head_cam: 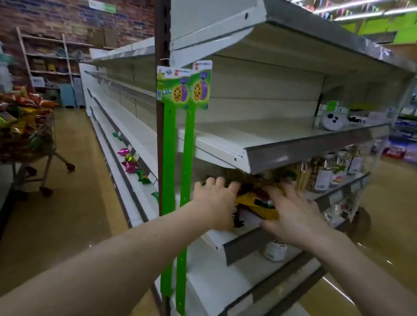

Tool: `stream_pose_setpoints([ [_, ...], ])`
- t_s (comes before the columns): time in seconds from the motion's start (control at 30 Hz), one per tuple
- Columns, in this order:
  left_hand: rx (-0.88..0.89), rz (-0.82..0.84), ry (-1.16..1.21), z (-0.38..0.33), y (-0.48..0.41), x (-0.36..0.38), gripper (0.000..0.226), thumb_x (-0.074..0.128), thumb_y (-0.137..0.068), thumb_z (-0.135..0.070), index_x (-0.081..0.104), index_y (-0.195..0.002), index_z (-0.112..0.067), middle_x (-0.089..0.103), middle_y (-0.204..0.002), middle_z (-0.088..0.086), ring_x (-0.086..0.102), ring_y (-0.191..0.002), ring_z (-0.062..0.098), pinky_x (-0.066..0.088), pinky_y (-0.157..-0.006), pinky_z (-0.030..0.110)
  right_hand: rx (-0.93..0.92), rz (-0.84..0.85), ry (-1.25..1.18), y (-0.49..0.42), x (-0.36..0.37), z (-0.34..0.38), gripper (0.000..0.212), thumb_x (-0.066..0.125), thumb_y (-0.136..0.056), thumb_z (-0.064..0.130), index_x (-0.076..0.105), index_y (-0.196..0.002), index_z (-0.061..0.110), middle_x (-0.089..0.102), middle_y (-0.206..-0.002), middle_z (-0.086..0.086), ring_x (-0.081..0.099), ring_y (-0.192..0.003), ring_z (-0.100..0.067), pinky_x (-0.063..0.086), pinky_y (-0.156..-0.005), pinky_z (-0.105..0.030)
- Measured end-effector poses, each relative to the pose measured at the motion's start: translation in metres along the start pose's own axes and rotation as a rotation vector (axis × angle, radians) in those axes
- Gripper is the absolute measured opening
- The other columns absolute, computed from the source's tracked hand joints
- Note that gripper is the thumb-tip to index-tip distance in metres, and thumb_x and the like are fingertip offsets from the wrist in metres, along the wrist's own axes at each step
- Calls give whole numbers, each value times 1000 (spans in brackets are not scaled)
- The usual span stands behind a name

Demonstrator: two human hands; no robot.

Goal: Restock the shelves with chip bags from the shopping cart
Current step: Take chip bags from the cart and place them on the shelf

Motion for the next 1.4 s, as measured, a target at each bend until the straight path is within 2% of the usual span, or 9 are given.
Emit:
stream_pose_setpoints([
  [0.2, -137, 101, -42, 0, -20, 23, 91, 66, -83, -49, 11, -151, -23, 22, -151, 16, 17, -140, 40, 19, -108, 69, 134, 132, 41, -32, 30, -24, 88, 65, -83, 45, 12, -152, 28, 14, -154, -9, 16, -142, -34, 34, -104, -56],
  [0.37, -172, 138, -17, 0, -28, 38, 99, 71, -79, -45, 6, -151, -26, 17, -153, 14, 10, -143, 41, 16, -105, 73, 189, 116, -8, -50, 50, -32, 88, 67, -84, 23, 12, -152, 27, 11, -152, -10, 11, -142, -37, 43, -100, -56],
  [0.5, -184, 110, 8, 1, -31, 50, 99, 74, -77, -36, 7, -150, -28, 16, -150, 13, 11, -140, 42, 23, -103, 71, 196, 69, -15, -50, 58, -29, 83, 57, -88, 8, 10, -153, 27, 10, -151, -13, 14, -139, -39, 46, -96, -51],
  [0.63, -160, 80, -32, 2, -28, 46, 89, 71, -81, -23, 12, -147, -25, 24, -143, 15, 26, -132, 44, 38, -96, 66, 170, 0, 53, -44, 59, -25, 69, 45, -95, 9, 14, -154, 27, 25, -145, -14, 27, -131, -36, 45, -88, -41],
  [0.73, -150, 44, -79, 6, -26, 43, 79, 68, -83, -15, 19, -145, -22, 29, -139, 17, 33, -125, 45, 45, -91, 60, 150, -44, 79, -42, 52, -23, 59, 40, -98, 12, 22, -153, 28, 32, -142, -14, 29, -129, -37, 44, -85, -41],
  [0.97, -137, 1, -53, 0, -13, 29, 72, 62, -87, -12, 21, -146, -20, 34, -135, 17, 37, -124, 42, 47, -91, 58, 121, -179, 65, -26, 34, -20, 50, 40, -97, 10, 41, -145, 22, 37, -140, -16, 30, -127, -37, 44, -79, -39],
  [1.07, -110, -33, -24, -2, -1, 24, 73, 65, -87, -16, 22, -145, -21, 35, -136, 16, 38, -125, 41, 49, -90, 57, 106, -239, 47, -10, 23, -19, 51, 44, -95, 5, 45, -144, 20, 34, -145, -17, 27, -129, -38, 45, -85, -43],
  [1.2, -80, -89, 12, -4, 18, 14, 73, 67, -87, -21, 23, -145, -21, 36, -138, 15, 40, -125, 39, 50, -89, 51, 134, -273, 54, 14, 11, -12, 52, 52, -93, 6, 47, -142, 21, 32, -151, -16, 29, -128, -39, 46, -92, -47],
  [1.4, -68, -142, 73, 15, 66, -6, 80, 69, -86, -25, 19, -148, -21, 35, -141, 17, 41, -126, 40, 47, -91, 47, 197, -314, -18, 55, -4, 29, 50, 46, -96, 8, 43, -144, 21, 41, -140, -17, 33, -124, -36, 44, -93, -47],
])
Point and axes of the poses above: each hand's wrist, its own y-axis away from the middle knuckle, its own x-axis out of the palm, z = x × y, the point moved 6 cm from there along -y, towards the middle knuckle
